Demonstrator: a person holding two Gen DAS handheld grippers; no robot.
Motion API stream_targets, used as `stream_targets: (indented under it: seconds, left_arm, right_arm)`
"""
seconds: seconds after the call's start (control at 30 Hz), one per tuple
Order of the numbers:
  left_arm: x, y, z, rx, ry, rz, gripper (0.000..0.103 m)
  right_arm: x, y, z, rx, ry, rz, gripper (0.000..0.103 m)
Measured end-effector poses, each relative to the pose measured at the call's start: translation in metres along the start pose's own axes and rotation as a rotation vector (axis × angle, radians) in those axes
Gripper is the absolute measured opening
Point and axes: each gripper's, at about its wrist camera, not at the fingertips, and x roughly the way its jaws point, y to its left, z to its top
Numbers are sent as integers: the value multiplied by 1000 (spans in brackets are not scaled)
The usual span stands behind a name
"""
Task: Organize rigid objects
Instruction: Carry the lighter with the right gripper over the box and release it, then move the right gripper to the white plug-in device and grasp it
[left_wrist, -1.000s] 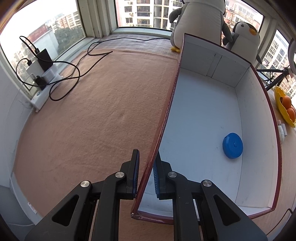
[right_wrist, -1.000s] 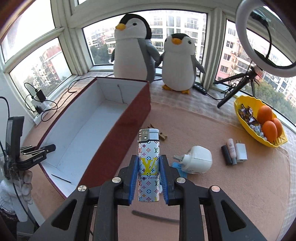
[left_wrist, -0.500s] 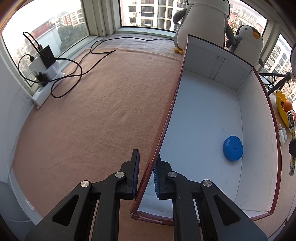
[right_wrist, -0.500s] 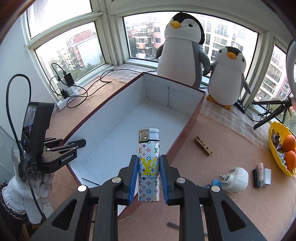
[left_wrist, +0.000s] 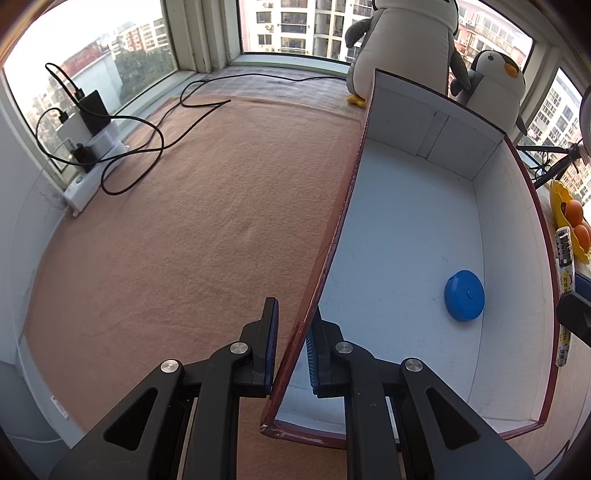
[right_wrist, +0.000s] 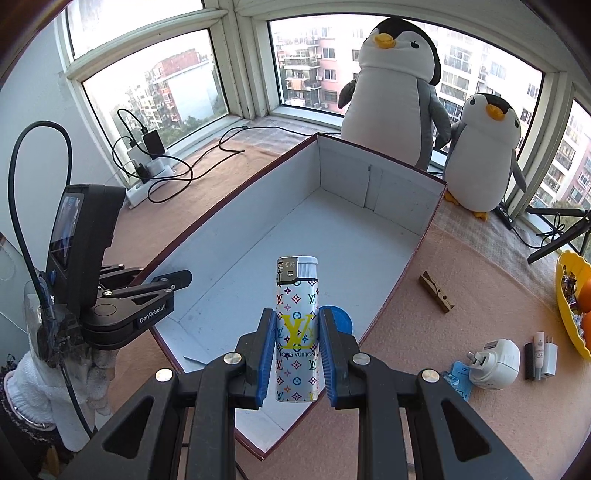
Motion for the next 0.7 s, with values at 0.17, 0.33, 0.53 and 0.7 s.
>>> stream_targets:
  seconds: [0.17, 0.33, 0.53, 0.7]
  left_arm:
    - [0, -2, 0, 8, 3, 5, 13]
    - [0, -3, 0, 14, 5, 9, 13]
    - [1, -4, 1, 26, 10, 8, 12]
    - [2, -4, 1, 37, 14, 4, 12]
  right_arm:
    - [-4, 0, 1, 7, -22, 2, 43]
    - [-11, -7, 1, 30, -38, -4, 48]
    - [-22, -27, -6, 86, -50, -31, 48]
    - [-31, -53, -17, 149, -56, -80, 49]
